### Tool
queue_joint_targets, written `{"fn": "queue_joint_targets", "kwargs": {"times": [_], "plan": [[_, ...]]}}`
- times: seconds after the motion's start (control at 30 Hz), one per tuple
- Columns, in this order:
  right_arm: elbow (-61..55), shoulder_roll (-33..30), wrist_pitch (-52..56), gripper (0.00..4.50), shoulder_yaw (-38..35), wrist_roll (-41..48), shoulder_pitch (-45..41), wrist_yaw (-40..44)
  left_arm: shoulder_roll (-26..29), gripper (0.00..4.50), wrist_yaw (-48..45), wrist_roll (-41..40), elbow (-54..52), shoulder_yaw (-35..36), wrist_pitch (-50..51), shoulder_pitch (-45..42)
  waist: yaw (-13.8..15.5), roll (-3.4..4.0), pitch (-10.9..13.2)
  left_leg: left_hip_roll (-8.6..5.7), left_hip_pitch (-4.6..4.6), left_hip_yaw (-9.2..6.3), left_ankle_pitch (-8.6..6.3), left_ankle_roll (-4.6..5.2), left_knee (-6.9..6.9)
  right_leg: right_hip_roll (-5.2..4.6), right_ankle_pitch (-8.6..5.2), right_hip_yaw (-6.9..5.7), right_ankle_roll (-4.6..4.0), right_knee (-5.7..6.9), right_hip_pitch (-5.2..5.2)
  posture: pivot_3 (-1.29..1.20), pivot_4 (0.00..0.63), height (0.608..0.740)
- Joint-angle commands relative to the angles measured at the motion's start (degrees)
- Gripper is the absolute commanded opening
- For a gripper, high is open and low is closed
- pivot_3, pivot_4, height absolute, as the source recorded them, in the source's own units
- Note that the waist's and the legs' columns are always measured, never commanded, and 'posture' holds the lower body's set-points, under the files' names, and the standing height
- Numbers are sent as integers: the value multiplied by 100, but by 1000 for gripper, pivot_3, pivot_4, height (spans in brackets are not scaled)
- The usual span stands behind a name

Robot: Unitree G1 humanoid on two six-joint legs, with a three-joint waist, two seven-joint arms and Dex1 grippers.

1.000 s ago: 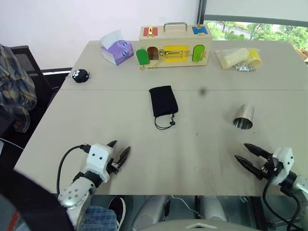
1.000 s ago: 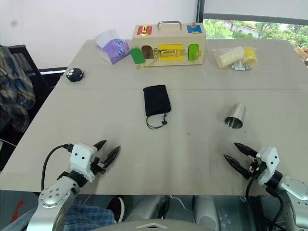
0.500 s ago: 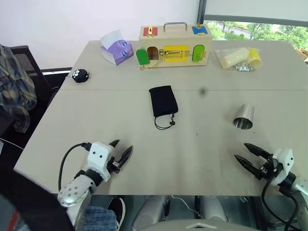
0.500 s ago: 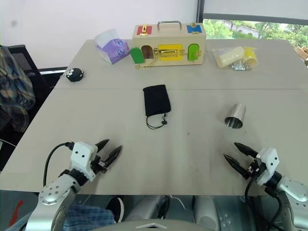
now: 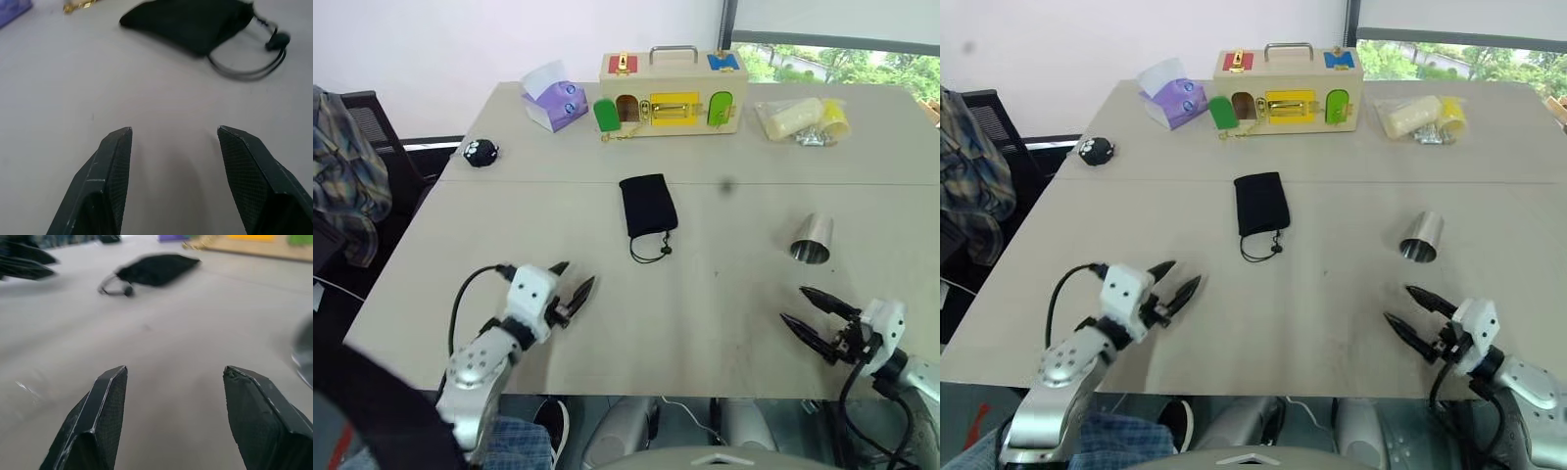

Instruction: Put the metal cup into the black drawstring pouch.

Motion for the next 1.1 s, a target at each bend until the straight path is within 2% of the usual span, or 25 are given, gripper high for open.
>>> {"fn": "queue_joint_targets", "kwargs": {"times": [0.03, 0.17, 0.37, 0.57, 0.73, 1.1], "plan": [[-568, 39, 127, 3155, 201, 34, 60, -156, 298, 2801, -144, 433, 381, -340, 43, -581, 16, -1, 0, 0, -1, 0, 0, 0, 1, 6, 0, 1, 0, 0, -1, 0, 150, 710], [-896, 243, 201, 3155, 445, -39, -53, -502, 226, 2801, -117, 904, 1391, -852, -139, -2119, 78, -3, 2, 2, -2, -4, 2, -2, 6, 14, 1, -3, -1, 2, -2, 0, 150, 710], [-1031, 379, 167, 3155, 513, -217, -97, -890, -52, 2801, 48, 1621, 2499, -1494, -885, -3119, 32, -4, -1, -1, -6, -1, 1, 0, 8, 15, 3, 10, 1, 3, -16, 0, 150, 710], [-1232, 329, 251, 3155, 482, -217, -19, -1105, -391, 2801, 330, 1980, 2976, -1775, -1319, -3335, 14, -5, -1, 0, -20, -7, -1, -3, 1, 18, 3, 15, 2, 11, -43, 0, 150, 710], [-1373, 203, 398, 3155, 385, -119, -3, -1178, -682, 2801, 991, 2450, 2886, -1884, -1484, -3219, 43, -5, 0, -2, -19, -4, -1, -3, 12, 19, 5, 21, 4, 19, -39, 0, 150, 710], [-1609, 35, 626, 3155, 270, 15, 208, -1214, -656, 2801, 1365, 3083, 2478, -2062, -1967, -2829, 53, -5, -1, -1, -17, 0, -1, -4, 12, 19, 5, 25, 5, 28, -42, 0, 150, 710]]}}
